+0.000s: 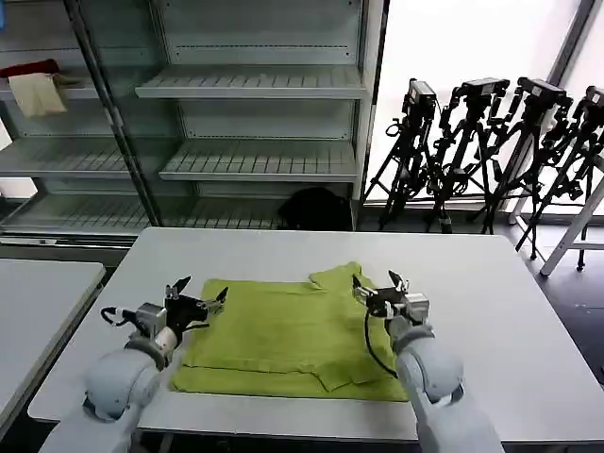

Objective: Fold and organize the clothes.

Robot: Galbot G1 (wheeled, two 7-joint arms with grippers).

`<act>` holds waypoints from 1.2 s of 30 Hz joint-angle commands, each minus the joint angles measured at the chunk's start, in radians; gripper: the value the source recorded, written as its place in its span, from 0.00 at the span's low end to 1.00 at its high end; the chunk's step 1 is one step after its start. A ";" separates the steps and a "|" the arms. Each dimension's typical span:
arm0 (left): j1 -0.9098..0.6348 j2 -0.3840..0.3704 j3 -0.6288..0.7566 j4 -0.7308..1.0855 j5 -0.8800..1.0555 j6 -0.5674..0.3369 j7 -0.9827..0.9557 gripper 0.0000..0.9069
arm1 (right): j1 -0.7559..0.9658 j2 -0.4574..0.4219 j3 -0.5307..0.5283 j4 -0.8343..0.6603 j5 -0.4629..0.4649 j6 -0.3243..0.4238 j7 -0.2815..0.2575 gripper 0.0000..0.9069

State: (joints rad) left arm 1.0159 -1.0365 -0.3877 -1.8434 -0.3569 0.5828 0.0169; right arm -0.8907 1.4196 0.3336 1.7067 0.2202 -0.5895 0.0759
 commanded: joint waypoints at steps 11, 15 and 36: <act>-0.191 -0.003 0.067 0.274 0.015 0.000 0.064 1.00 | 0.154 0.116 0.013 -0.298 -0.104 0.003 -0.030 1.00; -0.159 0.001 0.055 0.233 0.010 0.000 0.075 1.00 | 0.149 0.118 0.005 -0.296 -0.108 0.003 -0.032 1.00; -0.131 -0.018 0.050 0.270 0.045 -0.001 0.105 0.93 | 0.134 0.130 0.005 -0.293 -0.143 0.003 -0.030 0.83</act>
State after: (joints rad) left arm 0.8934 -1.0439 -0.3436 -1.6331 -0.3385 0.5824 0.1132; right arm -0.7598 1.5452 0.3377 1.4275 0.0896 -0.5828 0.0464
